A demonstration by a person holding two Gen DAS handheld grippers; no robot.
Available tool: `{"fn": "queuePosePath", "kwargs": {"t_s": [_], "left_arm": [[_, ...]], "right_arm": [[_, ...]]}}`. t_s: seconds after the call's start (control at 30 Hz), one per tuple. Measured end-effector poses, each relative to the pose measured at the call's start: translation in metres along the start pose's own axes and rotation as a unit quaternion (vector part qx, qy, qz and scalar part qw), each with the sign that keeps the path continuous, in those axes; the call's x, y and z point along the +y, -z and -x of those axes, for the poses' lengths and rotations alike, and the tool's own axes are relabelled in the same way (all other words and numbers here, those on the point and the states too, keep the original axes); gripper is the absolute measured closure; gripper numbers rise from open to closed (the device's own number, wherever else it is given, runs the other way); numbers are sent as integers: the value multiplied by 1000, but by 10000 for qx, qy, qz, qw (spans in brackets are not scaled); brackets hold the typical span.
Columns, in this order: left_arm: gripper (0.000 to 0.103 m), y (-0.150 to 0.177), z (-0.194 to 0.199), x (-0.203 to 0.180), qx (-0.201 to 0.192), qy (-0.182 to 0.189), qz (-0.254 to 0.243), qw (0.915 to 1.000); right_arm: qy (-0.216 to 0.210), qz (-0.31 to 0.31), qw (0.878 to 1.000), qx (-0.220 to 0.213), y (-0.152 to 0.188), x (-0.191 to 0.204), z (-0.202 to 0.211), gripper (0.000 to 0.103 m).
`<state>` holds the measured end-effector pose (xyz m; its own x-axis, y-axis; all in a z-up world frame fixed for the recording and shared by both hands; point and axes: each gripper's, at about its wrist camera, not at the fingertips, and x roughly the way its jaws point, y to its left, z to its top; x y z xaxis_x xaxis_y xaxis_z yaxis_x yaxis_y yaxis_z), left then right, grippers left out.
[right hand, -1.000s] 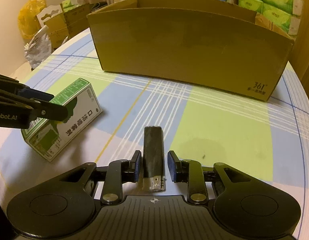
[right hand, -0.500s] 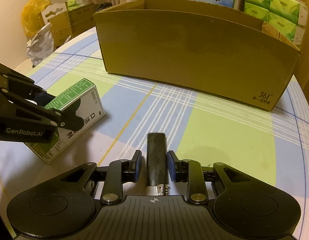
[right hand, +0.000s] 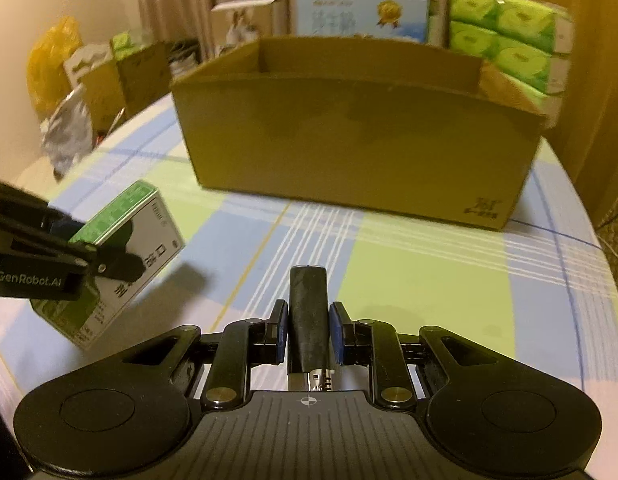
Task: Organize objects
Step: 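Lift the green box and black lighter and carry both over the cardboard box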
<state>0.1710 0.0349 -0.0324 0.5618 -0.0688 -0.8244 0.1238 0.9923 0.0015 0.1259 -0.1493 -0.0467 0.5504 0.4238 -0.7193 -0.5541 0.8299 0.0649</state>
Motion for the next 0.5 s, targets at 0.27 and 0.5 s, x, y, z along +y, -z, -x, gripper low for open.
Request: {"fn": "queuePosePath", "kwargs": {"t_s": [0.27, 0.5], "left_arm": [[78, 1, 31, -6, -147, 22, 152, 9998], [78, 5, 56, -15, -256, 32, 224, 9994]], "right_arm": [[53, -327, 9994, -89, 4, -2, 32, 84], [49, -470, 9986, -231, 0, -2, 57, 84]]}}
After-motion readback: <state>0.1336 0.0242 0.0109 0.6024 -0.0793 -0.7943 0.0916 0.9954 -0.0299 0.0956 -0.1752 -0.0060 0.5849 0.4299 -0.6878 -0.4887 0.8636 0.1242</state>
